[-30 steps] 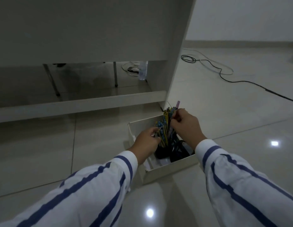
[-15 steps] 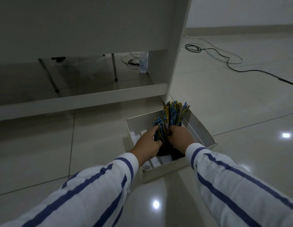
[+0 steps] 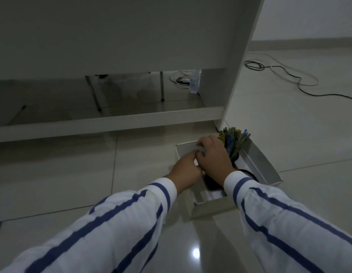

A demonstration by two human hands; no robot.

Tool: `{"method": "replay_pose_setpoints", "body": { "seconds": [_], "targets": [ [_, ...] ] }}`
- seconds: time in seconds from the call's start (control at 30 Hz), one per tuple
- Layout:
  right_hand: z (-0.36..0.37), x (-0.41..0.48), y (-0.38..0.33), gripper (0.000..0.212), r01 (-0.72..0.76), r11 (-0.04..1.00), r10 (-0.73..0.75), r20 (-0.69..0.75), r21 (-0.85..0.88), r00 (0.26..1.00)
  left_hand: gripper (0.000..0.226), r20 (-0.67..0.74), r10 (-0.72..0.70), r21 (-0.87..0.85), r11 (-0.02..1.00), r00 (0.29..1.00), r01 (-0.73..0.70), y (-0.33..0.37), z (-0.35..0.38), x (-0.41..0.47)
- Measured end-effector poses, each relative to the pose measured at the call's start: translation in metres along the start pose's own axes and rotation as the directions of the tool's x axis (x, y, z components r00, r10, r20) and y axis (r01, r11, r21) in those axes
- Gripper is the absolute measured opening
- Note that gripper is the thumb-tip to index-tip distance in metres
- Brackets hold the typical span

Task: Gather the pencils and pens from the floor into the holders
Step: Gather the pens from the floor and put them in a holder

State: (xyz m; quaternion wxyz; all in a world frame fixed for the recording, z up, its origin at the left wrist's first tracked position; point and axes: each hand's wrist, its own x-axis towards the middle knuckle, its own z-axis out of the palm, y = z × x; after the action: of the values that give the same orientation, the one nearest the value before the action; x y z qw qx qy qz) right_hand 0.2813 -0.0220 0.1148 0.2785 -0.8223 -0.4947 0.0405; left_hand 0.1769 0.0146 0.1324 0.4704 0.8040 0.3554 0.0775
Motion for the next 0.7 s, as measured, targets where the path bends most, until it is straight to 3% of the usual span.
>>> {"method": "replay_pose_setpoints", "body": {
  "seconds": [0.1, 0.27, 0.53, 0.7],
  "targets": [
    [0.015, 0.003, -0.039, 0.026, 0.080, 0.997, -0.079, 0.036, -0.005, 0.996, 0.031, -0.073, -0.042, 0.014, 0.999, 0.996, 0.043, -0.019, -0.030, -0.014],
    [0.038, 0.007, -0.117, 0.030, 0.217, 0.976, -0.217, 0.112, 0.014, 0.970, 0.059, -0.176, -0.146, 0.104, 0.981, 0.974, 0.166, -0.067, -0.096, -0.053],
    [0.080, -0.009, -0.288, 0.027, 0.447, 0.890, -0.453, 0.260, 0.085, 0.853, 0.057, -0.341, -0.176, 0.298, 0.912, 0.923, 0.284, -0.127, -0.235, -0.158],
    [0.112, -0.046, -0.377, 0.031, 0.456, 0.876, -0.482, 0.300, 0.154, 0.823, 0.055, -0.368, -0.146, 0.400, 0.866, 0.918, 0.298, -0.163, -0.304, -0.227]
  ]
}}
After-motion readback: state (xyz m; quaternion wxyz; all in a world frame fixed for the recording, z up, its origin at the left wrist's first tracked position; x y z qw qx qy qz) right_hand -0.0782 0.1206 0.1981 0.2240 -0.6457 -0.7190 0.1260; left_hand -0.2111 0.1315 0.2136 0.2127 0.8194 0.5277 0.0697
